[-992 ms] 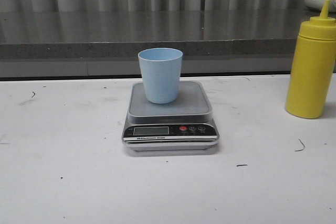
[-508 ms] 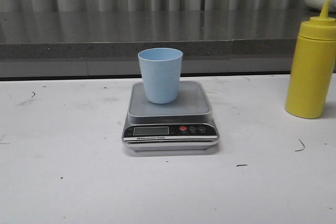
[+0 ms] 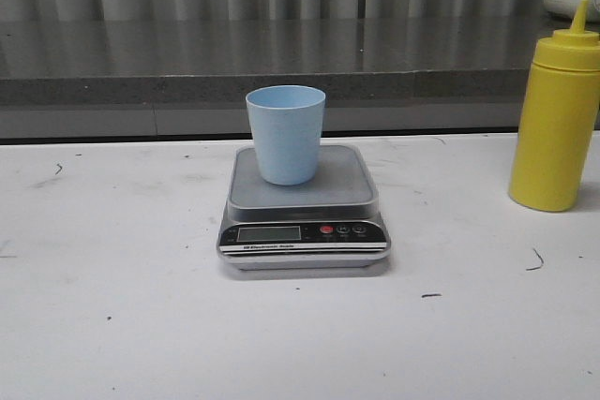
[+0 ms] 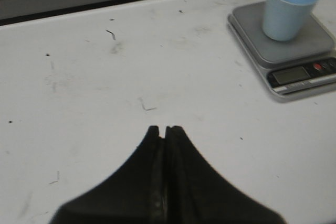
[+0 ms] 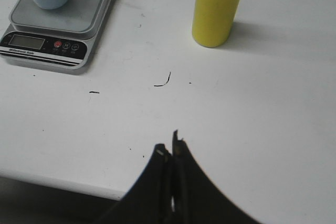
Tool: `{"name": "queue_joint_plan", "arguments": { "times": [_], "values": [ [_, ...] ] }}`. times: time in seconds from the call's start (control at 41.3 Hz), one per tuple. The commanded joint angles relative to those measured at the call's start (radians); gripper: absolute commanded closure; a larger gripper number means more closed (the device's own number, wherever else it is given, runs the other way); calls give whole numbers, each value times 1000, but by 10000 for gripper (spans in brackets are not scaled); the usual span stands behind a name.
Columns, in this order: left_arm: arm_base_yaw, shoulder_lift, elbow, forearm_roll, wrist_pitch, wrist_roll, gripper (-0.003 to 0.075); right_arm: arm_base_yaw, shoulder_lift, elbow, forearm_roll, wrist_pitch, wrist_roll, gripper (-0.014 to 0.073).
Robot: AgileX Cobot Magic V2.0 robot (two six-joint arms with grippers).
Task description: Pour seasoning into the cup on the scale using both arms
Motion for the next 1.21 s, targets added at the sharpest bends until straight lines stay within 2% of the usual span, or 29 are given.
{"name": "queue_joint_plan", "arguments": {
  "times": [0.0, 0.193, 0.435, 0.629, 0.798, 1.185],
  "values": [
    [83, -88, 73, 1, -192, -5, 740, -1, 6, -35, -10, -69, -9, 662],
    [191, -258, 300, -45, -456, -5, 740, -1, 6, -35, -10, -69, -9, 662],
    [204, -349, 501, -125, -628, -5, 740, -1, 6, -35, -10, -69, -9, 662],
    [204, -358, 610, -164, -842, -5, 740, -1, 6, -35, -10, -69, -9, 662],
    [204, -422, 609, -164, -812, -5, 740, -1, 6, -35, -10, -69, -9, 662],
    [208, -419, 609, -164, -795, -5, 740, -1, 6, -35, -10, -68, -9, 662]
  ]
}}
